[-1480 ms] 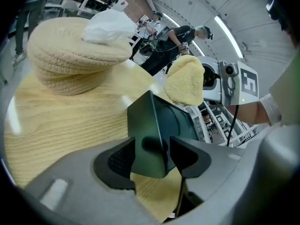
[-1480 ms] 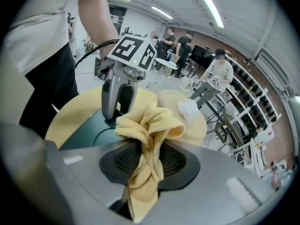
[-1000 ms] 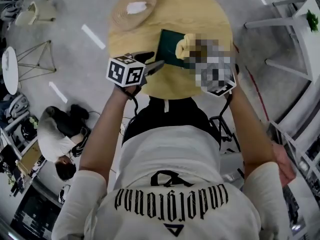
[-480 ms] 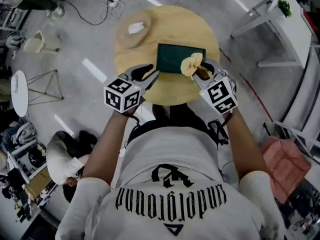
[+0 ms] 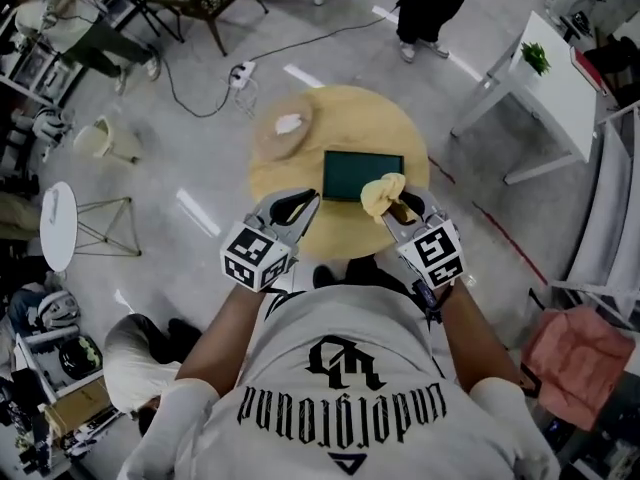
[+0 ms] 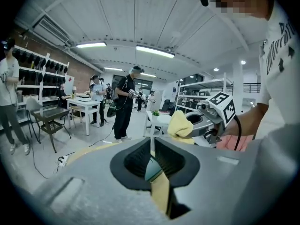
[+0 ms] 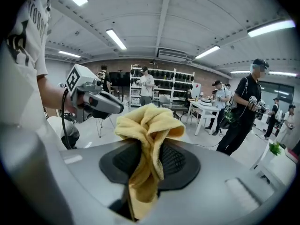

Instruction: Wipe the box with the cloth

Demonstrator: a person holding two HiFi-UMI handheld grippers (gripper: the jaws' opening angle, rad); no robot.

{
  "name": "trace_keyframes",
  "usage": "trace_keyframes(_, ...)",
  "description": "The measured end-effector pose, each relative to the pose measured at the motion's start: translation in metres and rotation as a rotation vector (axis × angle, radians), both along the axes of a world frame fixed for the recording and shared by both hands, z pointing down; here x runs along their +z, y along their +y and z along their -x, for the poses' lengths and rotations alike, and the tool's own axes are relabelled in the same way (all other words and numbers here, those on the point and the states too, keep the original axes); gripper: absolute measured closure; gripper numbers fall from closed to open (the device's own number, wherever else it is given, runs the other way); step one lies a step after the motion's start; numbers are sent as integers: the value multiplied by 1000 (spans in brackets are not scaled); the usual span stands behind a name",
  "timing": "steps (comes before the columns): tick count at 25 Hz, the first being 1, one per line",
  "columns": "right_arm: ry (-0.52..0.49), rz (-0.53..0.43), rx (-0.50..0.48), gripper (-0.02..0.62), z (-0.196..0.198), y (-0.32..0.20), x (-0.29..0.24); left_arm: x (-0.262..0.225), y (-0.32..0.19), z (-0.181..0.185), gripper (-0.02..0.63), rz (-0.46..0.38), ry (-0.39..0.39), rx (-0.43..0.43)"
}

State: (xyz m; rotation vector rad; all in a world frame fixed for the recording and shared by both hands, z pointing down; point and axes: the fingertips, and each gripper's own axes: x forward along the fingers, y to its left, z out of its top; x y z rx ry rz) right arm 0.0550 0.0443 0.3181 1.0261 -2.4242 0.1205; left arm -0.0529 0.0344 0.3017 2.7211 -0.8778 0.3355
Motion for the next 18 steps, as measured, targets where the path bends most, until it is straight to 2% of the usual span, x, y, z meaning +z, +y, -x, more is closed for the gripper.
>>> trace_keyframes(3, -37, -22, 26, 486, 4, 11, -20, -19, 12, 0, 598, -27, 18, 11)
trace_keyframes(9, -89, -66, 75, 486, 10, 25, -51, -58, 25, 19, 600, -98, 53, 6)
trace_keyframes(18, -105, -97, 90, 486, 12, 35, -78, -92, 31, 47, 600, -153, 80, -19)
